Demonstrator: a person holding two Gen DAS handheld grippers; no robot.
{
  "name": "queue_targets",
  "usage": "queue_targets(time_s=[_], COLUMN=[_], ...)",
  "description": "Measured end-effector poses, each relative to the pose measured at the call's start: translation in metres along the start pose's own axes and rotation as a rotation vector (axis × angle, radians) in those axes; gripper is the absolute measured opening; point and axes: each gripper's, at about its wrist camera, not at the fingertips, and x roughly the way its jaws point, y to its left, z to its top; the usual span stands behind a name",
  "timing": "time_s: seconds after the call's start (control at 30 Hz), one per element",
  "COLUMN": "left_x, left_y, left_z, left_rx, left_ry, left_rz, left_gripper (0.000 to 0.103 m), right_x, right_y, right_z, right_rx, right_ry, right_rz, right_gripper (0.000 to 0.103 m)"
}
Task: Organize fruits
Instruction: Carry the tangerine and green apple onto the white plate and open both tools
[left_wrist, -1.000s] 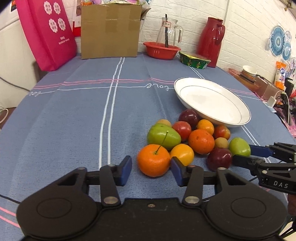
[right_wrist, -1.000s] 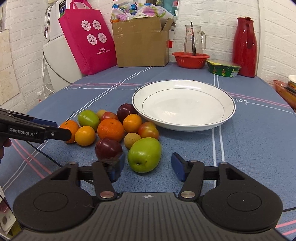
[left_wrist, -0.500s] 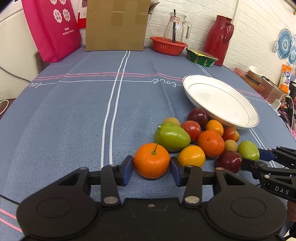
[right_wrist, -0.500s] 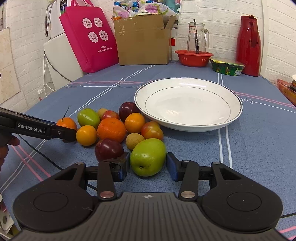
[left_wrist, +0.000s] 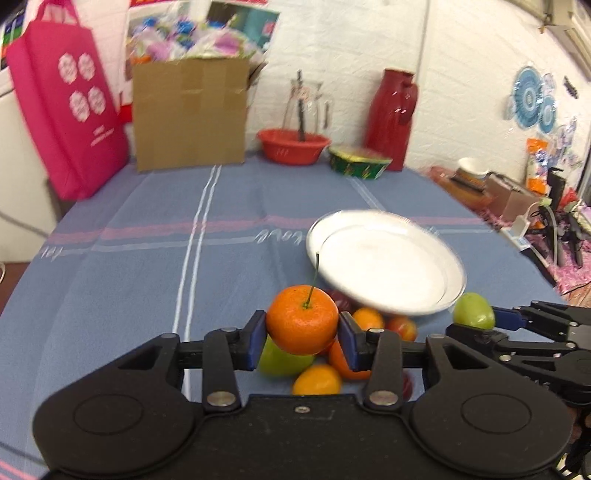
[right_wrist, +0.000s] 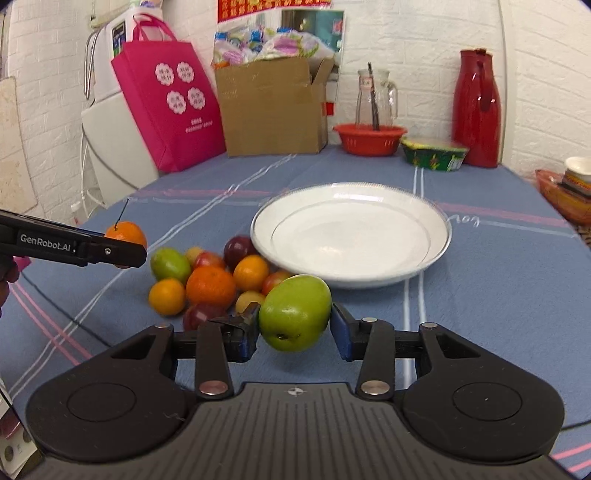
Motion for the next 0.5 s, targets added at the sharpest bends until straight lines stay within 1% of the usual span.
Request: queue_targets(time_s=[0.1, 0.17, 0.3, 0.5], left_x=[0.012, 0.025, 0.059, 0.100], left_y=[-0.014, -0.019, -0.025, -0.034], left_z=[0.016, 0.024, 0.036, 0.046], left_rx=[0.035, 0.040, 0.029, 0.059], left_ry=[-0.030, -0.029, 0.008, 0.051], left_rz=[-0.022, -0.031, -0.059, -0.057], left_gripper=[0.101, 0.102, 0.102, 0.102], right_x=[0.001, 0.004, 0.018, 0.045], right_y=[-0.009, -0.016, -0.034, -0.052], right_z=[0.011, 0.018, 0.028, 0.033], right_rx=[-0.003, -0.002, 0.015, 0.003], right_ry=[-0.031, -0.043, -0.043, -0.012], right_rz=[-0.036, -0.067, -0.098, -0.132], right_gripper=[0.071, 0.071, 0.071, 0.071])
